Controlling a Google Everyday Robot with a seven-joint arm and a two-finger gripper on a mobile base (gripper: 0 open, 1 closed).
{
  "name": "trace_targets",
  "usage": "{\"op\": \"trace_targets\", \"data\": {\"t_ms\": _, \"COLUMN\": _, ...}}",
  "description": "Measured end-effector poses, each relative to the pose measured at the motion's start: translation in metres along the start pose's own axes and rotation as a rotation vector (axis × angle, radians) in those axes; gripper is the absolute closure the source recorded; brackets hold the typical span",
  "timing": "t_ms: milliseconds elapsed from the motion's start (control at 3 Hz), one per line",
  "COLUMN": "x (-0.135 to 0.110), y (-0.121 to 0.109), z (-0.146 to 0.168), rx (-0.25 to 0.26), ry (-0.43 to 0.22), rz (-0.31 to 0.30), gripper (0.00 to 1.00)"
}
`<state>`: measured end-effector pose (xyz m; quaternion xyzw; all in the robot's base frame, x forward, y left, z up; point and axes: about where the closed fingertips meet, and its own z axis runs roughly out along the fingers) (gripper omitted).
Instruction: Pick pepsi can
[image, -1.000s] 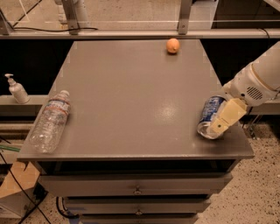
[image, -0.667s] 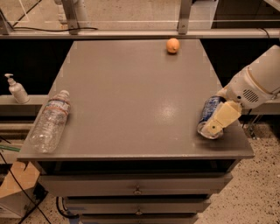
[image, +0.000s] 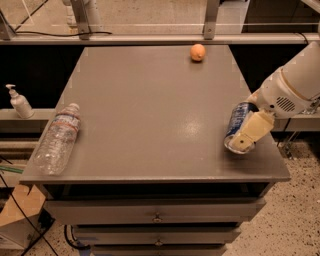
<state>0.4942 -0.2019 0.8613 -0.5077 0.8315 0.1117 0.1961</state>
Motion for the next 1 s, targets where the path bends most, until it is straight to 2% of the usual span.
{"op": "trace_targets", "data": {"t_ms": 333, "x": -0.024, "y": -0.005, "z": -0.036, "rx": 0.051, "ry": -0.038, "rz": -0.076, "gripper": 0.87}}
{"op": "trace_targets", "data": {"t_ms": 667, "x": -0.06, "y": -0.016, "z": -0.096, "rx": 0.13, "ry": -0.102, "rz": -0.2, "gripper": 1.0}}
{"op": "trace_targets", "data": {"t_ms": 1000, "x": -0.08, "y": -0.024, "z": -0.132, "rx": 0.201, "ry": -0.147, "rz": -0.234, "gripper": 1.0}}
